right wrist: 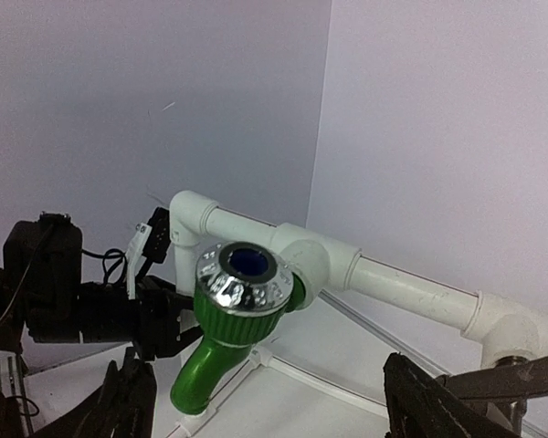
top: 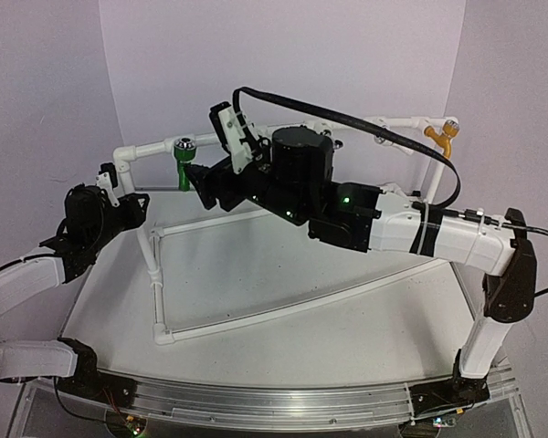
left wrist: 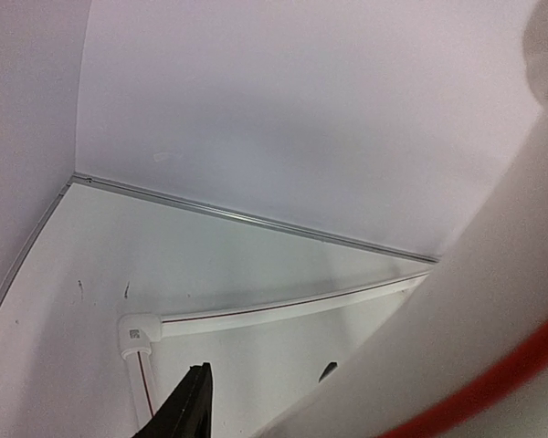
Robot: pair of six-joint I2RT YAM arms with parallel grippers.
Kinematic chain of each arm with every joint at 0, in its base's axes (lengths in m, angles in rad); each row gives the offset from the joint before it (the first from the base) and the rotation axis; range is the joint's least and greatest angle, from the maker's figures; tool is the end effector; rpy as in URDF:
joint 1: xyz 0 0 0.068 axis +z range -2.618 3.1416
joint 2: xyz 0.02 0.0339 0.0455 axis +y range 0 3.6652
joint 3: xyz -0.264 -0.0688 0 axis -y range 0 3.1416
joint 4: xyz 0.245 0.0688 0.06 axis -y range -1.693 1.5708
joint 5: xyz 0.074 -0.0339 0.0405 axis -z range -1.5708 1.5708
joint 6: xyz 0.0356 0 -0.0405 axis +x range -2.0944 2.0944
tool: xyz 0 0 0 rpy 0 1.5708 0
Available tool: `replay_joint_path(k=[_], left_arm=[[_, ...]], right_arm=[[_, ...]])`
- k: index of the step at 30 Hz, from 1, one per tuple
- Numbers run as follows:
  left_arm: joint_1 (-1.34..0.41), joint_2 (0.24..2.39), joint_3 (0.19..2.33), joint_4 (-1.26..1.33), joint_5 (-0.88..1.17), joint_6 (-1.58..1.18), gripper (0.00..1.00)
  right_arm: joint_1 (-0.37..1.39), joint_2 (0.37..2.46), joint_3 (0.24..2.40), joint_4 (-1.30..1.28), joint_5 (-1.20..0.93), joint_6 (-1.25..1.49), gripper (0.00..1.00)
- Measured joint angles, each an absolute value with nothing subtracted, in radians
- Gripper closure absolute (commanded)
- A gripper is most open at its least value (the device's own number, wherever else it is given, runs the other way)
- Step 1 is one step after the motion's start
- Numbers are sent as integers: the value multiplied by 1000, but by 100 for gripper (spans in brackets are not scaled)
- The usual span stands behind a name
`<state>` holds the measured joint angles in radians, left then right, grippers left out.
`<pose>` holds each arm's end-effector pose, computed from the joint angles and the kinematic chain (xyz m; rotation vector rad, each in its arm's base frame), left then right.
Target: Install the water faucets
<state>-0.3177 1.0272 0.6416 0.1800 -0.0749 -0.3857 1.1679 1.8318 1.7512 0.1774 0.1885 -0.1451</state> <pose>0.2290 -0.0725 0.2805 -0.1157 1.7933 -0.4399 0.1809 0.4073 0.4192 -0.7948 1.2885 0.6878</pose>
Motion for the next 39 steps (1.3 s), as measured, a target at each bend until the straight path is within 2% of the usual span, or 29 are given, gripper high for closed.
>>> replay_joint_path(k=[9,15,23,28,39], left_arm=[[-234,1109,727,151,38,-369,100],[-229,1104,723,148,59,-366,100],[-228,1077,694,155,73,-361,100],[-228,1074,691,157,78,-360,100],[-226,1073,690,157,84,-359,100]], right_arm=[[1182,1834,1757,34,209,-266,9],[1238,1882,1794,22,326,-775,8],[1255,1932,1748,223,347,-1514,7],[1250,1938,1710,330,318,-1827,7],[1225,2050,1801,406,251,-1985,7]])
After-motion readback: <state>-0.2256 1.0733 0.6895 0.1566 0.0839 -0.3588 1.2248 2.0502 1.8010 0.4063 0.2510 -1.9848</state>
